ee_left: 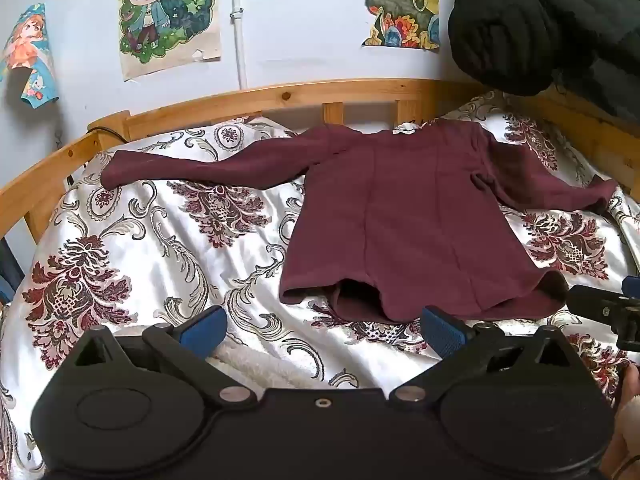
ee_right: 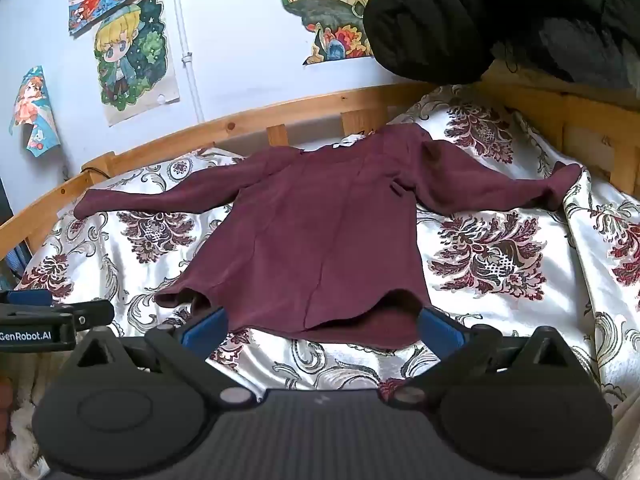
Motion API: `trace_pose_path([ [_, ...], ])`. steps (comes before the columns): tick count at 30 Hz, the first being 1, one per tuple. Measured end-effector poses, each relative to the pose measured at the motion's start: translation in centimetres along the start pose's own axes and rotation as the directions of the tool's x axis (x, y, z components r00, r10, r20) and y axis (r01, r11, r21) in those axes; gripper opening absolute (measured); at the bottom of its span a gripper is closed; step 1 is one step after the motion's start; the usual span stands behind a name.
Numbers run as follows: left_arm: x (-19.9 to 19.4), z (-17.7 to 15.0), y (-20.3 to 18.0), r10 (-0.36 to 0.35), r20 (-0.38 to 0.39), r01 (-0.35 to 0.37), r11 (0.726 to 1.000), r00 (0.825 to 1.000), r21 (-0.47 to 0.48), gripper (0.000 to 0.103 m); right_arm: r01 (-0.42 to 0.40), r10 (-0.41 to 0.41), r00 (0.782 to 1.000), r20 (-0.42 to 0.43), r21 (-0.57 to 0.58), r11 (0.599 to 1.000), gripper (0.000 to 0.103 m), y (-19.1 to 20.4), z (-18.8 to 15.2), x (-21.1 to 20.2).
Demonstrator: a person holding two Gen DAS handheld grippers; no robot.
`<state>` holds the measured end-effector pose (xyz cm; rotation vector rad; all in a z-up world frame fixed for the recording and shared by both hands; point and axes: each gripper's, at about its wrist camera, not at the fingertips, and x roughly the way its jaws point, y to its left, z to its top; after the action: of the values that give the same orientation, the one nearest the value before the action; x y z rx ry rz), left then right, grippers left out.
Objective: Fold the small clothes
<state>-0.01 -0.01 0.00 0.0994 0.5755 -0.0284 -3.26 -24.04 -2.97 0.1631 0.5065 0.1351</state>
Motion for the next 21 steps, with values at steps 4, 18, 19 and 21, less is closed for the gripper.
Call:
trace_pose_path([
  [4,0.0,0.0,-0.05,0.0,0.0,0.0,1.0,1.0,-0.001,0.102,-0.001,0.001,1.0,0.001,0.0,1.0,0.103,0.05,0.02,0.08],
  [18,0.0,0.0,0.01,-0.002,-0.001,0.002,1.0,1.0,-0.003,0.102,-0.007,0.007,1.0,-0.001,0.011,1.0,0.103,-0.14,-0.07,0.11],
  [19,0.0,0.0,0.01,-0.002,-0.001,0.002,1.0,1.0,-0.003,0.102,-0.007,0.007,1.0,-0.001,0.012,1.0,0.103,-0.26,-0.08,0.08],
  [21,0.0,0.01,0.01,-0.002,-0.001,0.002,1.0,1.0,-0.003,0.102,-0.008,0.008,1.0,-0.002,0.013,1.0,0.103,-0.33,-0.05,0.12],
])
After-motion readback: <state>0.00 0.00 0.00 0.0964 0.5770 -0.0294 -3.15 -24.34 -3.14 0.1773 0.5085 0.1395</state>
